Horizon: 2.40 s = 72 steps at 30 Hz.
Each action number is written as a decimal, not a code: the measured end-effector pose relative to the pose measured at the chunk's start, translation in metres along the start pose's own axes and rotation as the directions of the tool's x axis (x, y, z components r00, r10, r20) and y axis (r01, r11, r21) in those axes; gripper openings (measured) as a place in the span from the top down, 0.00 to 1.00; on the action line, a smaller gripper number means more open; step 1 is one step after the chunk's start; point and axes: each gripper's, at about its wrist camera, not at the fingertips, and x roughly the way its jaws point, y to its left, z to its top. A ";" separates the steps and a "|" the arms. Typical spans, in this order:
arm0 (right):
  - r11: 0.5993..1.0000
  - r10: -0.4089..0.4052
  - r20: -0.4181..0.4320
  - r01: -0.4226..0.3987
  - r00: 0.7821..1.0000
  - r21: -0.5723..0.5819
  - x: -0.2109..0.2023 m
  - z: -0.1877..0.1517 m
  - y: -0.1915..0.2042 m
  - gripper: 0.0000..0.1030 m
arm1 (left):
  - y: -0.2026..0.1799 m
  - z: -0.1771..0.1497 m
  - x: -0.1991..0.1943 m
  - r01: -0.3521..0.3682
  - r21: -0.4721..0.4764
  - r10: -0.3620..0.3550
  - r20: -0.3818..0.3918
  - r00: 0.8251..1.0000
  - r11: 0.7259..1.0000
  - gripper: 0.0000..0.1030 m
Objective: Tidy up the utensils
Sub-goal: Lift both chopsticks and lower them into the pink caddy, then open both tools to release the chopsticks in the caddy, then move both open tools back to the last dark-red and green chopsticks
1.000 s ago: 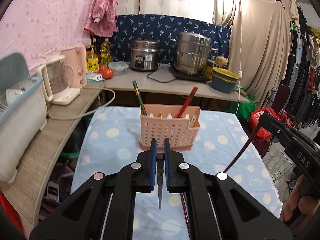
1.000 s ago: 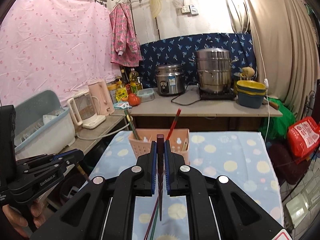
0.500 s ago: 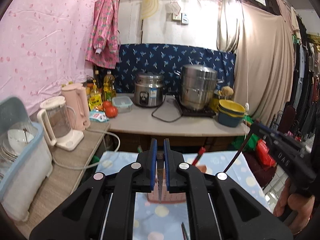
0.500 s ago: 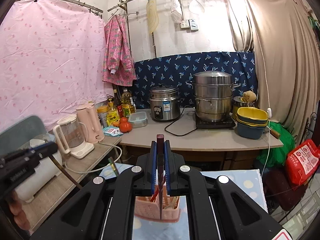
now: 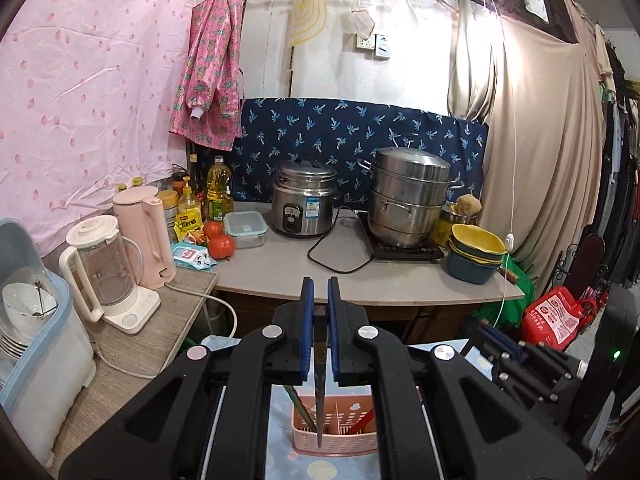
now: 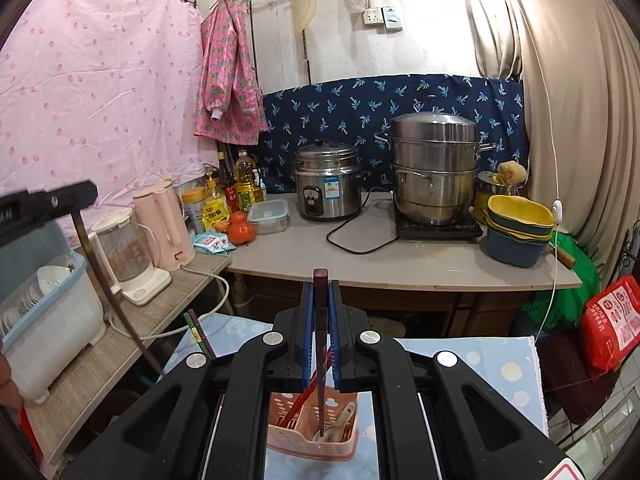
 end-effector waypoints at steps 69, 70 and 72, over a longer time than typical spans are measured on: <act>1.000 -0.002 -0.295 0.000 0.955 -0.010 -0.110 -0.242 0.045 0.66 | -0.003 -0.287 -0.048 -0.031 0.018 0.035 -0.415 0.909 0.999 0.52; 1.000 -0.004 -0.314 0.003 0.949 -0.005 -0.112 -0.253 0.045 0.66 | -0.003 -0.296 -0.050 -0.030 0.017 0.034 -0.427 0.903 0.999 0.52; 1.000 -0.002 -0.341 0.007 0.940 0.014 -0.115 -0.271 0.044 0.66 | -0.004 -0.314 -0.052 -0.030 0.014 0.033 -0.457 0.889 0.999 0.52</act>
